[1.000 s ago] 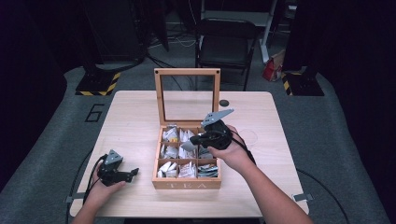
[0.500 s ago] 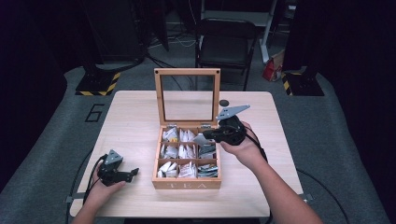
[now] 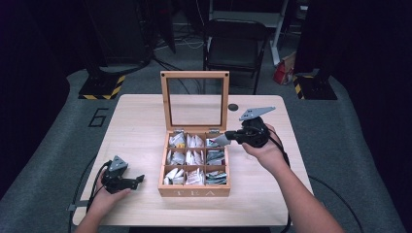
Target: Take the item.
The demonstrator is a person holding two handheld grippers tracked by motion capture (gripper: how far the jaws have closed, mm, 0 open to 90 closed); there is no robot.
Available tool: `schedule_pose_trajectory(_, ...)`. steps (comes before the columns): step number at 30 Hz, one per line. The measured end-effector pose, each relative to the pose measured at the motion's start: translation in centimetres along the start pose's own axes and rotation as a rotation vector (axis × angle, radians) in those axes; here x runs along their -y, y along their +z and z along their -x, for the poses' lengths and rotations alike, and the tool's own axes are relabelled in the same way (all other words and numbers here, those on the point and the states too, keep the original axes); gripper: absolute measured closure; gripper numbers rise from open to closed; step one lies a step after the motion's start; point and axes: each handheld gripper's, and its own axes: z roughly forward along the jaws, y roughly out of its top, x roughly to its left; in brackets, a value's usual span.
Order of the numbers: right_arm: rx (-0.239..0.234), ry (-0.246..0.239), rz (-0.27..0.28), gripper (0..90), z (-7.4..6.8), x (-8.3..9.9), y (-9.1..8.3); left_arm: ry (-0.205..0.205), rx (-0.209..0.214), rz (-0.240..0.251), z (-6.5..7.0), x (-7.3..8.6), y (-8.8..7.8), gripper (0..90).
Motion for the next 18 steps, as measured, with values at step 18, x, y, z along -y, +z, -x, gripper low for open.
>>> schedule_pose_trajectory(18, 0.083, 0.03, -0.01, 90.0, 2.5, 1.3, -1.9, 0.003, -0.001, 0.0, 0.0, 0.0, 0.0, 11.7)
